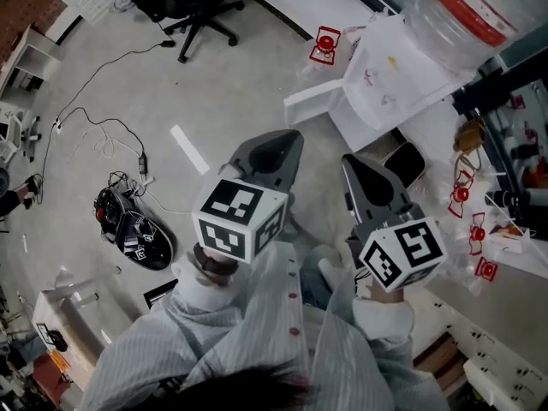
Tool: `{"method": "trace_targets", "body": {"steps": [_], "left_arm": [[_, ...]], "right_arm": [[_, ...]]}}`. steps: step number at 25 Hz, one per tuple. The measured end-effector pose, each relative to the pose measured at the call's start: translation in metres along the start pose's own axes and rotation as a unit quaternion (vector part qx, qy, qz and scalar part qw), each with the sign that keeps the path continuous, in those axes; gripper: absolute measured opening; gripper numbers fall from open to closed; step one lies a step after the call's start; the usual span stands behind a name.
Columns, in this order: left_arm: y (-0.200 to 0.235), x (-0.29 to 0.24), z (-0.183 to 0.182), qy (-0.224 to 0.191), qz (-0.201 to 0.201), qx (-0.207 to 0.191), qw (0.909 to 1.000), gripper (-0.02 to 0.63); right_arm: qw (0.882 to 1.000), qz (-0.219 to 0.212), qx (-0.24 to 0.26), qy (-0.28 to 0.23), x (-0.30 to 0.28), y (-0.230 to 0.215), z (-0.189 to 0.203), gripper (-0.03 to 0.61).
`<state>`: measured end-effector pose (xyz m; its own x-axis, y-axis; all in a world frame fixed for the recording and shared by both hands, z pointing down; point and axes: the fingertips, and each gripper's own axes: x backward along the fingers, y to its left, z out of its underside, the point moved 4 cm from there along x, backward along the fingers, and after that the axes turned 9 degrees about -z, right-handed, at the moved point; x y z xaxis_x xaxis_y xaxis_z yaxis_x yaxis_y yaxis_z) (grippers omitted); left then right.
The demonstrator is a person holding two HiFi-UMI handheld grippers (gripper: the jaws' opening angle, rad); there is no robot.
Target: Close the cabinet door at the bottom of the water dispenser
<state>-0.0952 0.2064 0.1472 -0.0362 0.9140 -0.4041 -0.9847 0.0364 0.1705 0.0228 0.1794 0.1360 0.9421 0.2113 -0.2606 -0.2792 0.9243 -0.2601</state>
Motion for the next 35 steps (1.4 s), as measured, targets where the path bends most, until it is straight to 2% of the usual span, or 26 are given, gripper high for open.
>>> {"method": "trace_targets", "body": {"steps": [11, 16, 27, 35], "left_arm": [[0.051, -0.037, -0.004, 0.022, 0.019, 0.005, 0.9996, 0.011], [0.069, -0.068, -0.012, 0.027, 0.013, 0.008, 0.9995, 0.011], [0.094, -0.16, -0.057, 0.025, 0.003, 0.007, 0.9997, 0.011], [0.106, -0.197, -0.072, 0.025, -0.016, 0.009, 0.9995, 0.011]], "right_arm": [[0.999, 0.026, -0.022, 0.02, -0.055, -0.025, -0.004, 0.014], [0.999, 0.017, -0.023, 0.031, -0.084, -0.052, -0.01, 0.014], [0.998, -0.007, -0.032, 0.057, -0.14, -0.131, -0.036, 0.014], [0.997, -0.036, -0.025, 0.068, -0.164, -0.161, -0.045, 0.014]]}}
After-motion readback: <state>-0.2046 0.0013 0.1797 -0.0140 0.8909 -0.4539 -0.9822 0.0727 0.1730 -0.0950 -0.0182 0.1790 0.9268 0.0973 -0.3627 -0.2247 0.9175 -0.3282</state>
